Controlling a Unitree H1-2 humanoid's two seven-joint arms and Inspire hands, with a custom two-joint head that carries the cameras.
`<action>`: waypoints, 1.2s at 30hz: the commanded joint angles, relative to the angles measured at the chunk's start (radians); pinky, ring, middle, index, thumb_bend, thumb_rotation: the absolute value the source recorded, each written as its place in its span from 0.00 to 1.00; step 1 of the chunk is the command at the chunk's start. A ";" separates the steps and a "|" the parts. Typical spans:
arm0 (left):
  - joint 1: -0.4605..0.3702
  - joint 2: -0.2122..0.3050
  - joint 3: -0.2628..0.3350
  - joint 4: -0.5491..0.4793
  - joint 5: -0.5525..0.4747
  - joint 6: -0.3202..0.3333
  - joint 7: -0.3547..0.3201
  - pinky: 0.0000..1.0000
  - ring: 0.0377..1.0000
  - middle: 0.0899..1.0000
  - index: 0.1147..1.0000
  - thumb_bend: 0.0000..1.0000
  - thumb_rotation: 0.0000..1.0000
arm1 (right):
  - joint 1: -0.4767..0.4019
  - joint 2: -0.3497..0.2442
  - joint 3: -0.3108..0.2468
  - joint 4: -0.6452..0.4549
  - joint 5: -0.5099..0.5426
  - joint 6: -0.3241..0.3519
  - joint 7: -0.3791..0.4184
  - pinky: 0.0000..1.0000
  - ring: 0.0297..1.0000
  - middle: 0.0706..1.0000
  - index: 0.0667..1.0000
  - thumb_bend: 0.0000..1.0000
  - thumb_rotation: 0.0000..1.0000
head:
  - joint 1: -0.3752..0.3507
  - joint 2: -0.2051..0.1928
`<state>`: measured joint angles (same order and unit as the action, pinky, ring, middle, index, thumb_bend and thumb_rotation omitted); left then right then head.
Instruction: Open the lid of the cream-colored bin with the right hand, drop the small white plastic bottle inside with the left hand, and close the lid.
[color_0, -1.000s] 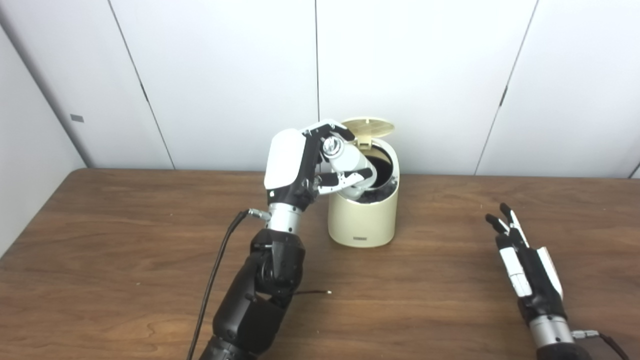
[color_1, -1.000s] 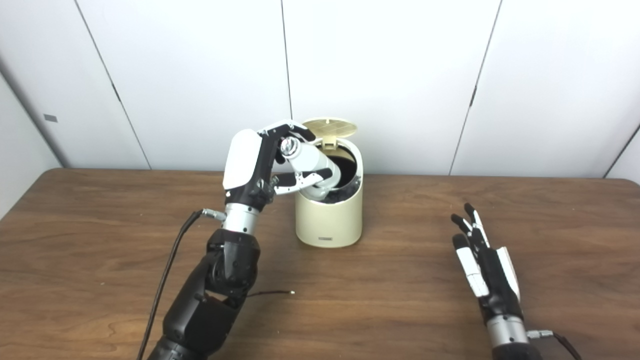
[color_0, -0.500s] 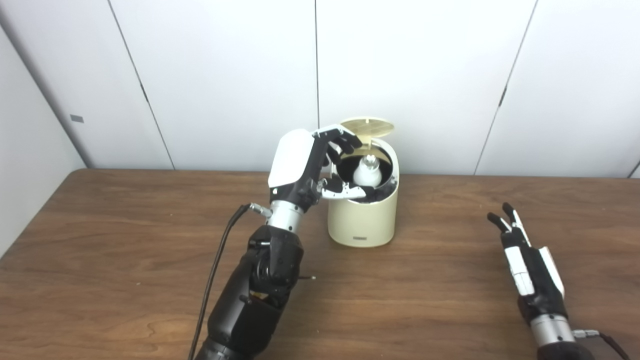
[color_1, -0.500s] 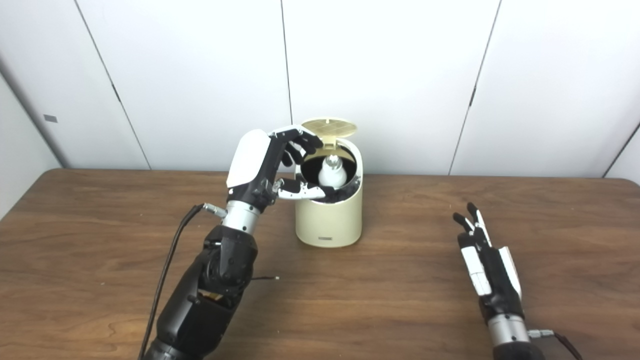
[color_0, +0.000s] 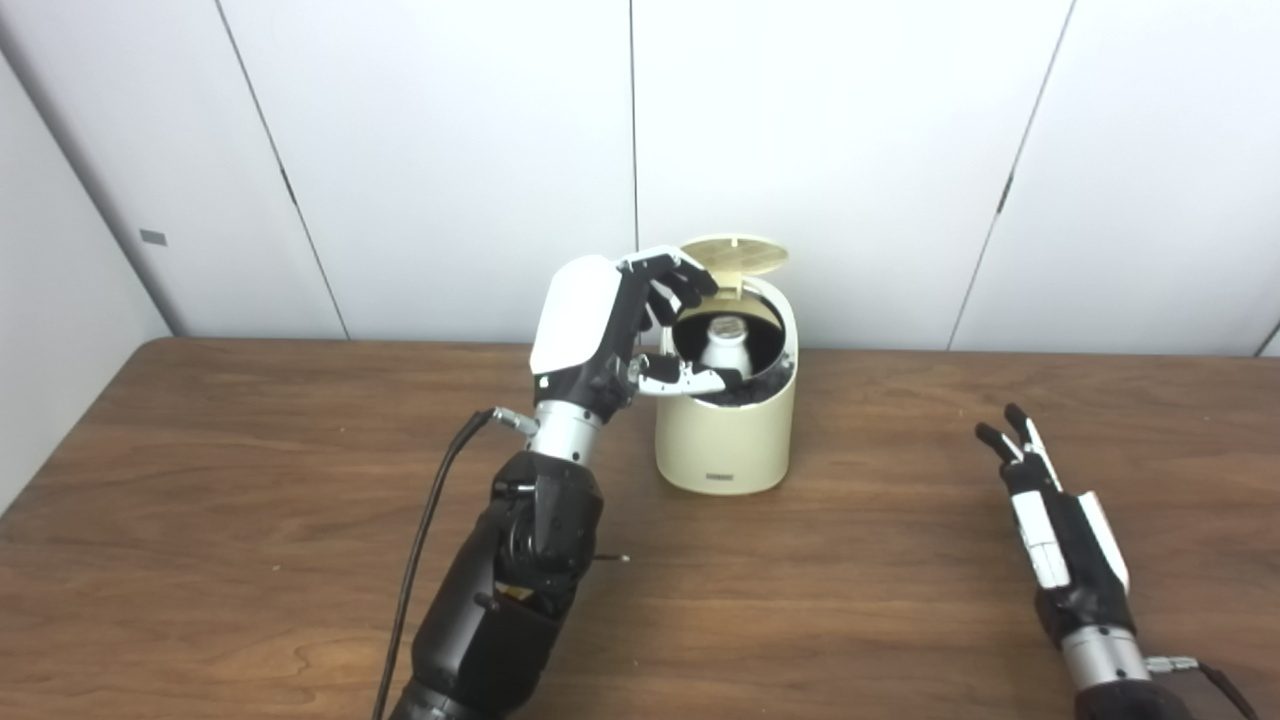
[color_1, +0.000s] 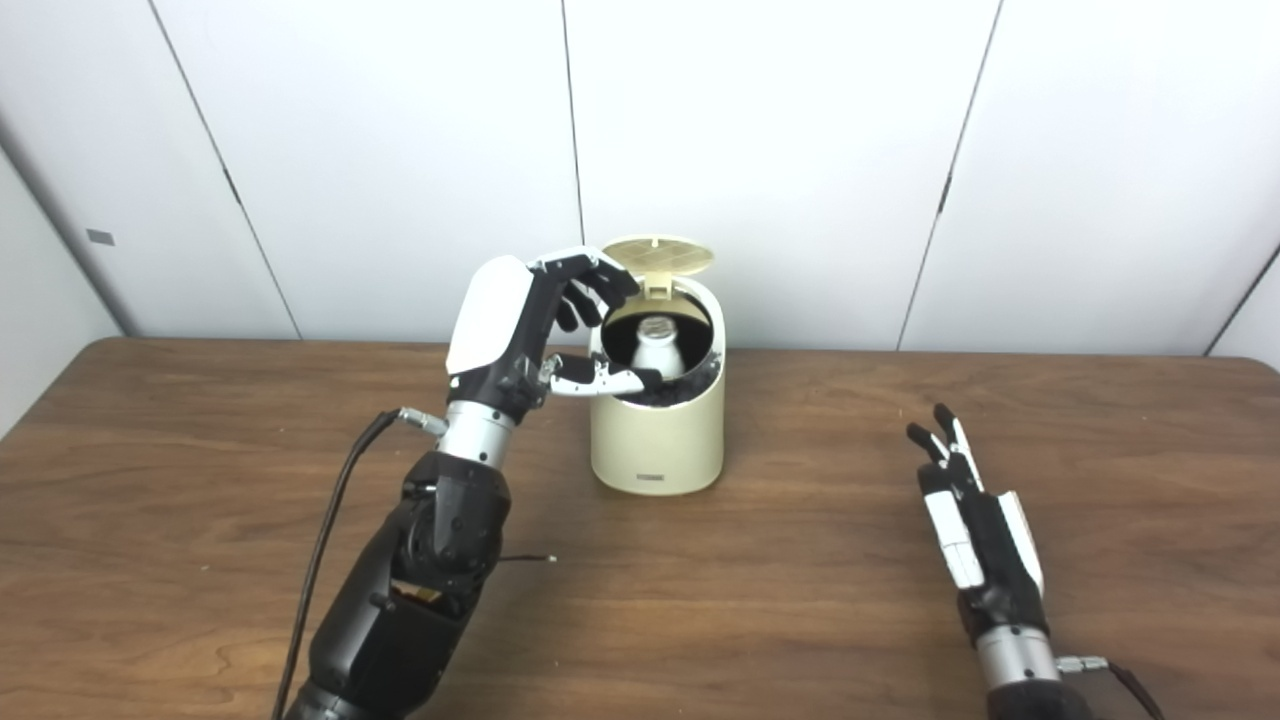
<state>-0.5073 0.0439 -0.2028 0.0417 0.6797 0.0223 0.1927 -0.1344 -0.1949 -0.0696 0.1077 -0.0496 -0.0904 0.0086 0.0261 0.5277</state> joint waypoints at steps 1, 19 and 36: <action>-0.028 -0.003 0.023 -0.057 -0.021 0.003 0.008 0.36 0.41 0.46 0.49 1.00 0.10 | 0.032 0.010 0.002 0.042 0.003 -0.029 -0.002 1.00 0.98 0.91 0.99 0.76 1.00 | 0.000 0.002; 0.190 0.052 0.277 -0.281 -0.391 0.309 -0.163 0.37 0.39 0.38 0.47 0.51 0.00 | 0.047 -0.005 0.001 -0.003 -0.022 -0.010 -0.003 1.00 0.97 0.91 0.99 0.73 1.00 | -0.001 0.018; 0.367 0.022 0.294 -0.122 -0.610 0.074 -0.182 0.78 0.81 0.84 0.83 0.51 0.92 | -0.006 0.000 -0.011 -0.082 0.069 0.009 0.034 1.00 0.98 0.94 0.99 0.72 1.00 | -0.029 0.034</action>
<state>-0.1249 0.0784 0.0908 -0.0743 0.0965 0.1530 0.0037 -0.1057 -0.1977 -0.0789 0.0543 0.0077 -0.0789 0.0393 -0.0031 0.5614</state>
